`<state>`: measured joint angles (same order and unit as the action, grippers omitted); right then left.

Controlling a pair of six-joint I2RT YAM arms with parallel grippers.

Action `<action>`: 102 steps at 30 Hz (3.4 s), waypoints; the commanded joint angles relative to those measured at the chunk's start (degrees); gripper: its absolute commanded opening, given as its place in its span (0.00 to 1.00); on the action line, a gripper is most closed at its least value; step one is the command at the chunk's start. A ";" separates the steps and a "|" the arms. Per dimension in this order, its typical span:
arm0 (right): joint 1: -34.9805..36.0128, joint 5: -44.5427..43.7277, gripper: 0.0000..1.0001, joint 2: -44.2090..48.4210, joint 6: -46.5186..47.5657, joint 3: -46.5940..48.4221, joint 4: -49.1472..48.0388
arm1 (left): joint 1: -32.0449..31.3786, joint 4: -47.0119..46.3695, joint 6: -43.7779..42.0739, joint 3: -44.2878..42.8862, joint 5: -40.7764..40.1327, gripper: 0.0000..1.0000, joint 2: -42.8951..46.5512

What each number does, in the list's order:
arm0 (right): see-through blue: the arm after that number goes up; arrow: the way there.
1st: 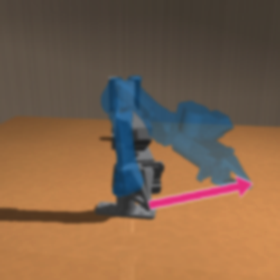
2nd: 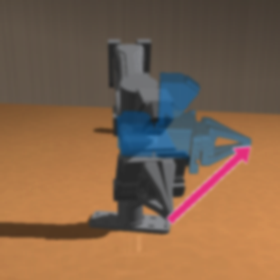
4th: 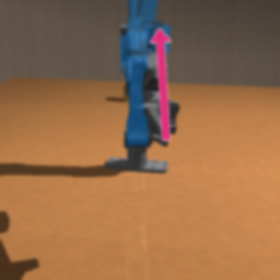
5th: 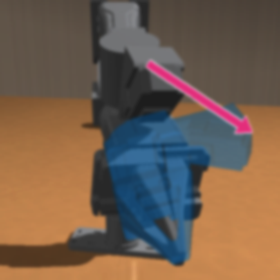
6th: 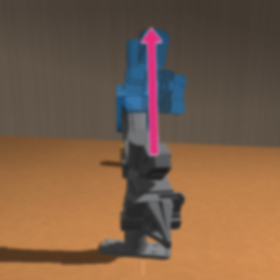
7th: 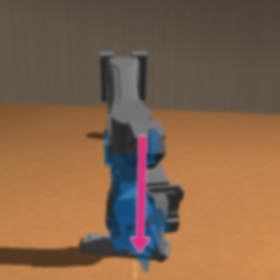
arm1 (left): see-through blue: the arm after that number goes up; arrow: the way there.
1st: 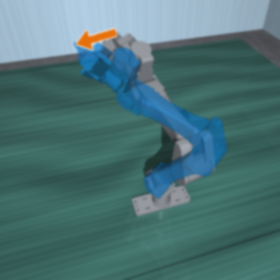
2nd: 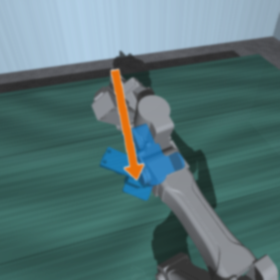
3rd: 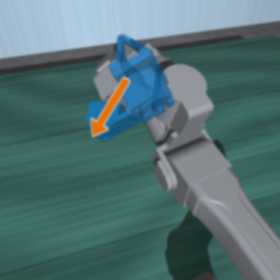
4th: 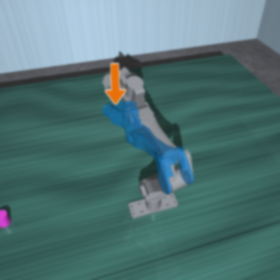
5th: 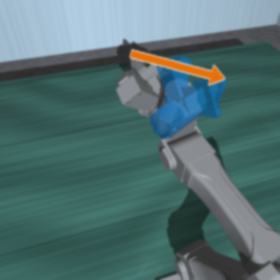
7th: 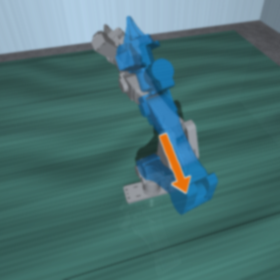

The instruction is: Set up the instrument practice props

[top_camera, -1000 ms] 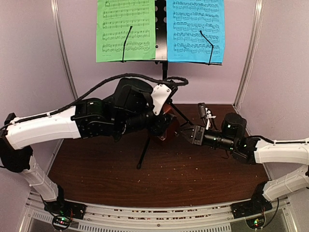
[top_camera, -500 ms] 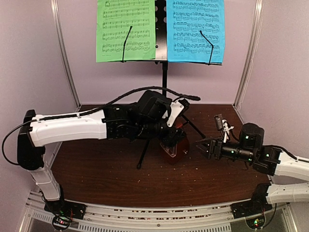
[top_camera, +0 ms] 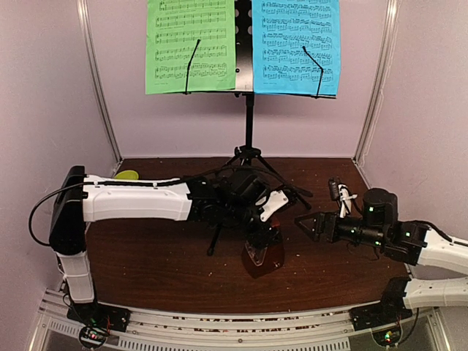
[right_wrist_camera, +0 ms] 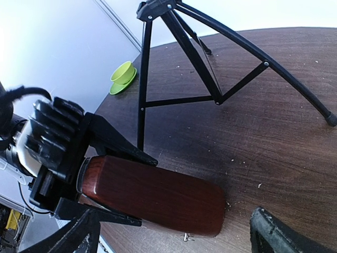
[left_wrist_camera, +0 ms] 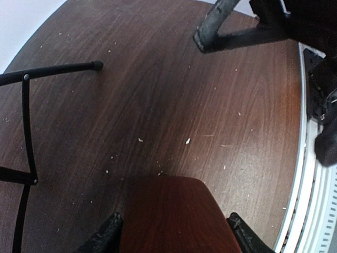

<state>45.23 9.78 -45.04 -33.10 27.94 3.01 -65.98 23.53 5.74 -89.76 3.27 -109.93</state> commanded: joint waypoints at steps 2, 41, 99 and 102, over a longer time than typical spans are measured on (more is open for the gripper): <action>-0.32 -2.18 1.00 -1.05 -1.16 2.95 0.88 | 1.40 -4.57 -5.41 -3.64 5.13 0.21 0.33; -0.32 8.95 0.99 -19.53 -2.61 14.93 0.50 | 2.60 -24.31 6.10 22.57 1.82 0.79 16.28; -0.45 5.34 0.96 -22.75 -0.15 6.72 6.75 | 4.23 -23.06 -2.09 26.33 8.36 0.26 19.83; -0.49 5.34 0.96 -23.16 0.05 6.86 6.84 | 4.28 -23.23 -2.13 27.71 8.03 0.24 20.88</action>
<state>44.97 18.85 -66.17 -35.92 38.17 -1.26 -62.02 0.19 3.92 -64.34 11.20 -91.77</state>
